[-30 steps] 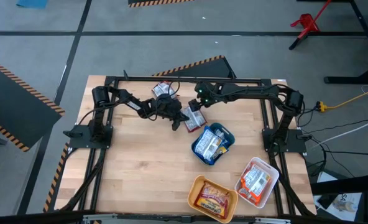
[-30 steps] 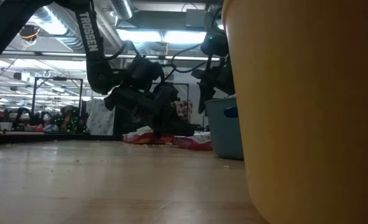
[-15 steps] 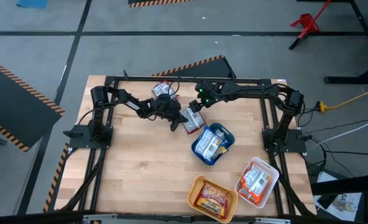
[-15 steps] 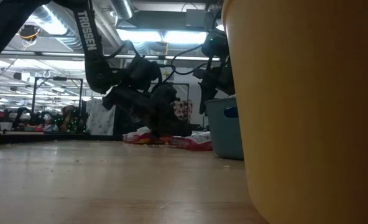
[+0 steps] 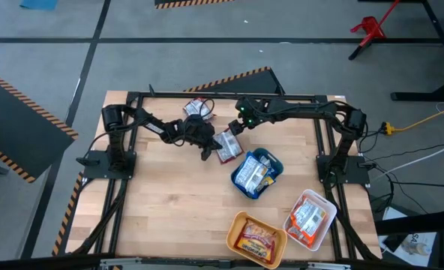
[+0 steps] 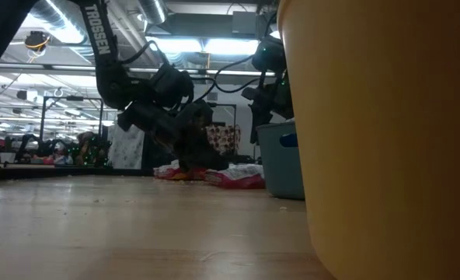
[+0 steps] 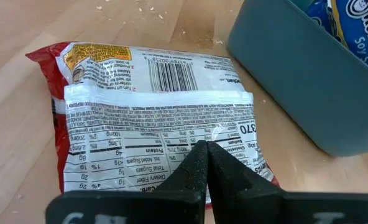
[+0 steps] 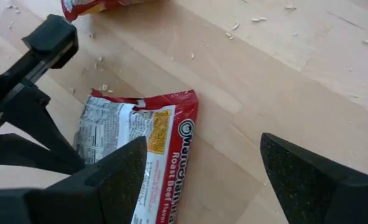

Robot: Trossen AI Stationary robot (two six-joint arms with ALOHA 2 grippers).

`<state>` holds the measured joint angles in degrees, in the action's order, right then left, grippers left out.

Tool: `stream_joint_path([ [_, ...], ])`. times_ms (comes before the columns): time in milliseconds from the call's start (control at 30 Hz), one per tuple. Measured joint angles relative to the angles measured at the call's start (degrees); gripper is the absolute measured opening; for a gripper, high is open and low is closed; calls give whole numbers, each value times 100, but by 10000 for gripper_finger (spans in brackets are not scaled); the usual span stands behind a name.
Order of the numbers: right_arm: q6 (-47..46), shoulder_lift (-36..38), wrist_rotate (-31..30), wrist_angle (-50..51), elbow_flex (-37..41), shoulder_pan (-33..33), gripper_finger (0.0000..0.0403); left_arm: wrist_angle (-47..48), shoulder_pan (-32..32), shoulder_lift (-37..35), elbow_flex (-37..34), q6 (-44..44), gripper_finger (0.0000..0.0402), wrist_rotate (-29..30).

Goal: Sort Maruchan noodles
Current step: Put the right red noodle pack into the yellow bin

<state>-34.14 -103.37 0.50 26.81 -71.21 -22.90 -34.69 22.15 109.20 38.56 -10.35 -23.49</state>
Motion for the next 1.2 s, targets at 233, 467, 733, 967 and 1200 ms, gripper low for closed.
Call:
stream_joint_path([
  [233,-2,0,2,-13,1,0,298,60,2,-21,1,46,0,13],
  [467,-2,0,-70,-21,1,0,298,63,2,-21,1,46,0,18],
  [733,-2,0,-116,-20,1,0,298,271,3,-250,-12,73,0,138],
  [967,-1,0,-261,-24,2,-1,298,777,11,-665,-30,345,0,580],
  [1200,1,0,-252,-42,3,0,298,744,7,-673,-22,259,0,544],
])
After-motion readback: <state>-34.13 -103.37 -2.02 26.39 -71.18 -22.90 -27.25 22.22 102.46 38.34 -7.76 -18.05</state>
